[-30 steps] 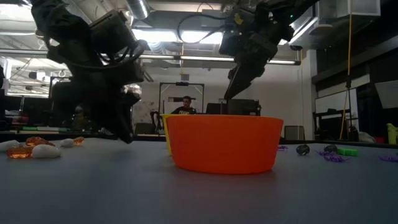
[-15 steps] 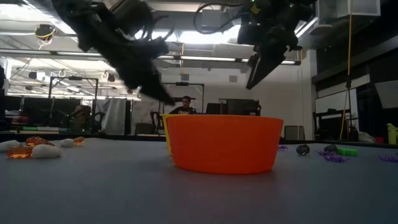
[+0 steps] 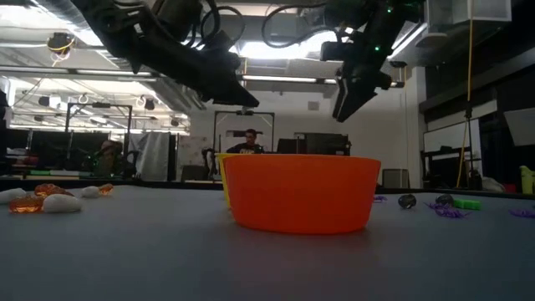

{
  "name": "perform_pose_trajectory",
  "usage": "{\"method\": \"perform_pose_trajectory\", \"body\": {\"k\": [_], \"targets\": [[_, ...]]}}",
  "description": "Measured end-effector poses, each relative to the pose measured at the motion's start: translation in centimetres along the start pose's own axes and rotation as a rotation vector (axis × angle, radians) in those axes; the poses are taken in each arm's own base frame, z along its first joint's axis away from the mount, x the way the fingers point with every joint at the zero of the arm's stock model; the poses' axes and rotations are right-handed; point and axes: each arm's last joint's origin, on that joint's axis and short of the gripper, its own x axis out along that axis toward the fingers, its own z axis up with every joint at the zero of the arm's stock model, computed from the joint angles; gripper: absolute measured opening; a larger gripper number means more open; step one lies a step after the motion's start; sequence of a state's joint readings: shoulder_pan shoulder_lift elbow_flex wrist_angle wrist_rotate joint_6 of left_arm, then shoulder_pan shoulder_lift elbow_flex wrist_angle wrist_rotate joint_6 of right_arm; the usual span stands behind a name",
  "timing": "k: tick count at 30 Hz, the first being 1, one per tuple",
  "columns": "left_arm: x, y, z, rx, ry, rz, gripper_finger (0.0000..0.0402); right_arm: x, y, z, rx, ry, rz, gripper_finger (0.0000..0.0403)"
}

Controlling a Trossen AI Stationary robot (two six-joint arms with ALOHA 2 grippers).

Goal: Sort Halloween decoration
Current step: Put the white ghost toy into the red bin

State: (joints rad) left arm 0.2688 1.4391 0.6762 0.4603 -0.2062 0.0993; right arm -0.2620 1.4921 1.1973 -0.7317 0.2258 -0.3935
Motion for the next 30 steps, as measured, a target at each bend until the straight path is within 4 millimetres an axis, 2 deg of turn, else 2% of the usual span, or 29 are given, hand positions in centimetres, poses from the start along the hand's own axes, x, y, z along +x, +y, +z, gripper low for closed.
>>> {"method": "perform_pose_trajectory", "body": {"k": [4, 14, 30], "targets": [[0.1, 0.4, -0.1, 0.002, 0.003, 0.014, 0.0042, 0.0, 0.0, 0.1, 0.028, -0.012, 0.008, 0.0198], [0.2, 1.2, -0.2, 0.003, 0.009, 0.037, 0.0042, 0.0, -0.2, 0.5, 0.239, -0.055, 0.002, 0.0198], [0.2, 1.2, -0.4, 0.002, 0.026, 0.036, 0.0042, 0.0, -0.2, 0.5, 0.243, -0.054, 0.002, 0.0198]]}}
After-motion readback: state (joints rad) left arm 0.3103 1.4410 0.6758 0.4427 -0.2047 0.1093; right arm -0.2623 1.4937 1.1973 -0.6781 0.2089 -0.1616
